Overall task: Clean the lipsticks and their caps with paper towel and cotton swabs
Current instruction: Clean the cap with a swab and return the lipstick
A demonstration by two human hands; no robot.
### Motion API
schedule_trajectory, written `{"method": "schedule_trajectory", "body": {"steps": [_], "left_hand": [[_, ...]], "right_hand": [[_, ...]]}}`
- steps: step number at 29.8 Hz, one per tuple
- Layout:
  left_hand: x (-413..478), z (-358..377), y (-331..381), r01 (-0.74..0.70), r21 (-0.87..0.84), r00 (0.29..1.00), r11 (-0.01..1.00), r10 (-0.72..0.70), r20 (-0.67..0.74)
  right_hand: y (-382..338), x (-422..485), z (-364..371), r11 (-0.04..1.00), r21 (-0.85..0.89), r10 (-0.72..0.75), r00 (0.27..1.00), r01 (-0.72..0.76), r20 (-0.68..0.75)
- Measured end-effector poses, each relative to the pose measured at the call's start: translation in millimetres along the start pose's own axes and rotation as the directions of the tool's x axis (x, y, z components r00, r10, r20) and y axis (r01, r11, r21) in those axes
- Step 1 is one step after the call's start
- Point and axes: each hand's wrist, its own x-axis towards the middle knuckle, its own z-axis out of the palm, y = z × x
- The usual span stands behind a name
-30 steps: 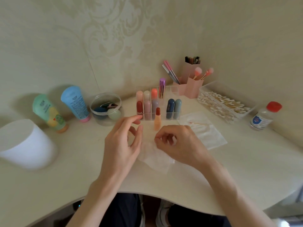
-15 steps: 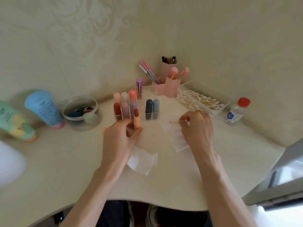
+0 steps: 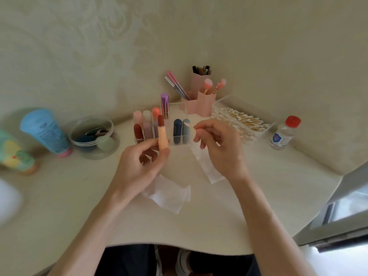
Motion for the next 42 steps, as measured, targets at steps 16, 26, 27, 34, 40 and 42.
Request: {"method": "schedule_trajectory", "body": {"steps": [16,26,27,34,40,42], "left_hand": [[-18.2,-15.8,-4.1,-0.005,-0.203,0.984,0.979,0.041,0.175],[-18.4,-16.6,-5.7,-0.032,-0.201,0.996,0.979,0.048,0.078],[-18.7,-16.4,-4.5,-0.015,-0.219,0.998,0.976,0.027,0.052],[-20.3,-17.3,-6.7,0.004,-0.251,0.999,0.968,0.005,0.037],[-21.8,-17.3,-7.0,-0.036,-0.227,0.996,0.973,0.052,0.066],[-21.7,-17.3,-6.1,-0.053,-0.227,0.994,0.972,0.074,0.084]], "right_hand": [[-21.7,-18.8,27.4,0.991,0.127,-0.079,0.961,0.047,0.265],[-21.5,-21.2,33.1,0.989,0.148,-0.060,0.958,0.019,0.282],[-21.0,-20.8,33.0,0.989,0.148,-0.062,0.958,0.021,0.280],[-17.4,-20.8,33.9,0.990,0.143,-0.060,0.954,0.018,0.295],[-17.4,-23.0,36.8,0.990,0.132,-0.083,0.962,0.049,0.260],[-16.8,-24.2,38.6,0.990,0.120,-0.100,0.965,0.072,0.244]]}}
